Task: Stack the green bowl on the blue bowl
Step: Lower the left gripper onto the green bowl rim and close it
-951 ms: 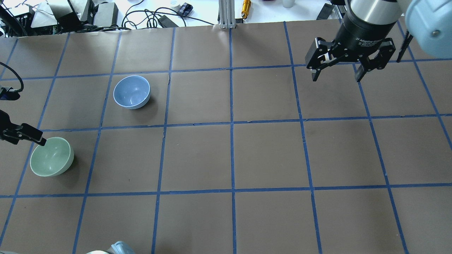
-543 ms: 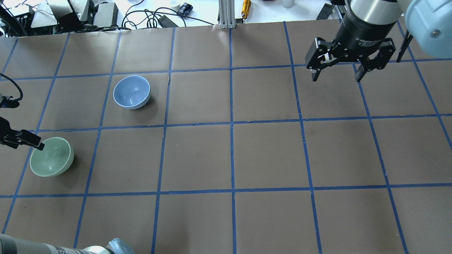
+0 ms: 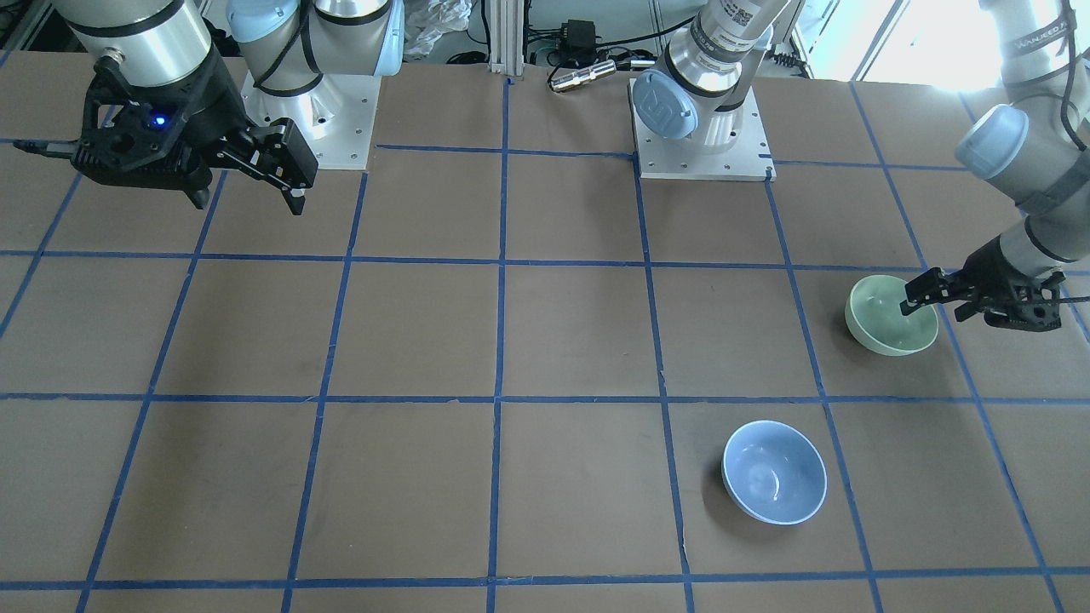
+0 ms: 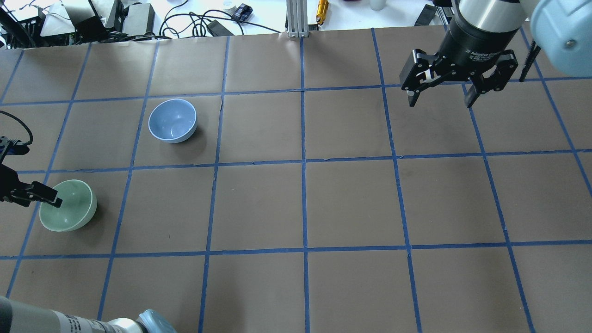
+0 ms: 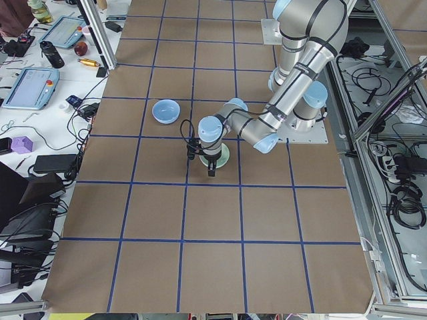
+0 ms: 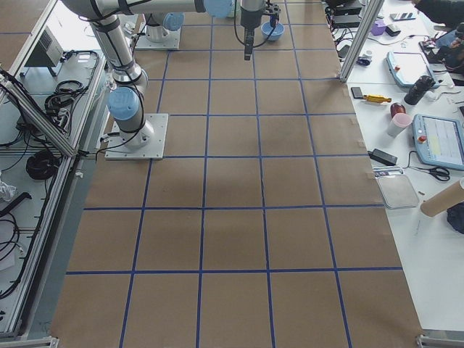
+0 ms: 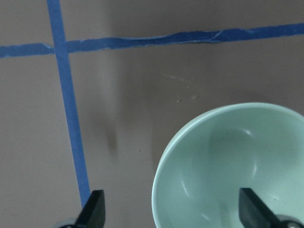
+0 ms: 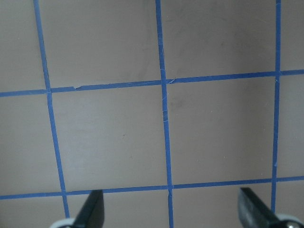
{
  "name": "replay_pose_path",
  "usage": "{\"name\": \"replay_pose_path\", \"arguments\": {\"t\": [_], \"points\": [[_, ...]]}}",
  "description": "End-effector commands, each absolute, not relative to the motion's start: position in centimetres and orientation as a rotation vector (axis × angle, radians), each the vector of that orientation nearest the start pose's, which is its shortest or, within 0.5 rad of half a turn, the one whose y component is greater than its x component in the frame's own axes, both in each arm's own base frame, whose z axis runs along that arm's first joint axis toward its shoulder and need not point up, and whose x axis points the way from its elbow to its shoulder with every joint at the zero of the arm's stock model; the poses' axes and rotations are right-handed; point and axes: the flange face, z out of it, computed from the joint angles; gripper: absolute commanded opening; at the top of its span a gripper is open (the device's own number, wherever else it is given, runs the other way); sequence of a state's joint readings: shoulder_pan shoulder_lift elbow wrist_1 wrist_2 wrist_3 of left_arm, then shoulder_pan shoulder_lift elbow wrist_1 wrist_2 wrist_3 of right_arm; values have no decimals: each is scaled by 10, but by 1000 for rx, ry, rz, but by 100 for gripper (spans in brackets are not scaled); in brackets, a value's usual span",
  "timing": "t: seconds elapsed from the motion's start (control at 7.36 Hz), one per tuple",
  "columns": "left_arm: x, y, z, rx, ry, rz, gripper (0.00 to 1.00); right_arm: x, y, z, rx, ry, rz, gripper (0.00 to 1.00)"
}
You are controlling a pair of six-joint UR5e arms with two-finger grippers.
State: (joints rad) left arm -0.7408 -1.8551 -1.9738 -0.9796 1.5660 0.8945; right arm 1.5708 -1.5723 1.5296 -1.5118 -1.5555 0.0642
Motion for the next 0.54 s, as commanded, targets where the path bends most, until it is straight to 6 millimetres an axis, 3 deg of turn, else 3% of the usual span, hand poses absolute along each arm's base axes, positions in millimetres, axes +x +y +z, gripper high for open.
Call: {"name": "replay_pose_path", "arguments": {"t": [0.0,0.14,0.27,0.41], "points": [[287,-440,207,101,3221,117,36,135,-489,503,101,3125,27,100],[287,-440,206,99,3223,124,14,135,-489,503,101,3125,27,100],[287,-441,206,92,3224,123,4,135,-489,503,101,3125,25,100],[285,-442,205,101,3233,119,3,135,-489,503,101,3125,25,100]]}}
